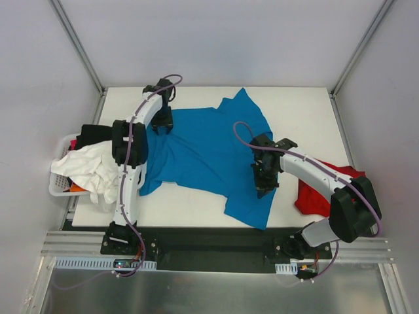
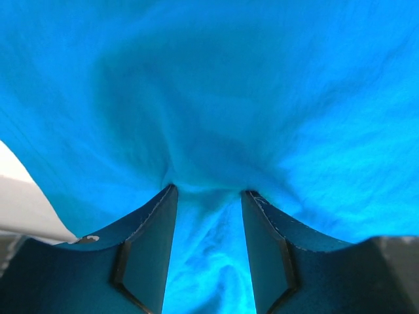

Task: Fold and stack the t-shirts
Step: Flatten the tshirt out

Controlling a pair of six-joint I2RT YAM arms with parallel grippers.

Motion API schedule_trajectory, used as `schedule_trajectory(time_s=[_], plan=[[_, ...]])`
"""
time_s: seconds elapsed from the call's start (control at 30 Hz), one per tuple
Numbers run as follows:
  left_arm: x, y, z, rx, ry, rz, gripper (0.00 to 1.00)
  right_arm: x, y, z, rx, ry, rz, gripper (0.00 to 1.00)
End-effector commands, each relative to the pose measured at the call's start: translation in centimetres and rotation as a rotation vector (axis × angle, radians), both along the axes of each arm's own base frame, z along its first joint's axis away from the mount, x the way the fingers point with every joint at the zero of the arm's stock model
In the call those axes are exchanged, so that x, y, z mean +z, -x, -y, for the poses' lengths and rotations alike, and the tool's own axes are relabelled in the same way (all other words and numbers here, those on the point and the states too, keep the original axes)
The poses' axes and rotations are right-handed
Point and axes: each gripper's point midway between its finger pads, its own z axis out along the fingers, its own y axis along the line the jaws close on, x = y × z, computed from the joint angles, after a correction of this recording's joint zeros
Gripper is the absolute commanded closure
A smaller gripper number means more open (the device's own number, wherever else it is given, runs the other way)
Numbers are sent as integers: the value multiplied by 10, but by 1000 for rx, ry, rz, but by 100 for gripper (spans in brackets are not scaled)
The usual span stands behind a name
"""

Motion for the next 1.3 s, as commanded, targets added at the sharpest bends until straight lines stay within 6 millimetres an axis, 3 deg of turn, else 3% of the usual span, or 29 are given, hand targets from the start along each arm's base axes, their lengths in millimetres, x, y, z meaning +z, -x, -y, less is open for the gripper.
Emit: schedule_trajectory(time_s=[0.0, 0.03, 0.1, 0.13, 0.23, 0.3, 0.33, 0.4, 0.53, 0.67, 0.87, 1.27], plan=[[64, 1, 25, -43, 106, 134, 56, 13, -20, -15, 17, -36, 53, 99], [90, 6, 35, -58, 145, 179, 56, 17, -27, -17, 20, -37, 74, 99], [116, 18, 65, -121, 206, 215, 56, 21, -43, -18, 20, -19, 106, 99], [138, 28, 76, -145, 223, 253, 55, 29, -59, -20, 10, -36, 139, 99], [164, 62, 110, -193, 277, 271, 54, 29, -90, -27, -3, -72, 126, 99], [160, 93, 133, -225, 318, 219, 54, 11, -102, -32, 3, -73, 69, 99], [169, 105, 136, -222, 333, 229, 54, 10, -116, -35, 11, -87, 84, 99], [160, 133, 146, -245, 326, 179, 54, 4, -127, -42, 10, -126, 66, 99], [166, 174, 141, -266, 298, 139, 54, -14, -154, -56, -18, -235, 57, 99], [169, 193, 122, -265, 226, 123, 55, -24, -165, -75, -66, -390, 20, 99], [179, 201, 100, -253, 141, 128, 55, -37, -173, -81, -103, -438, 12, 99], [178, 195, 102, -262, 128, 118, 55, -58, -157, -73, -152, -428, -50, 99]])
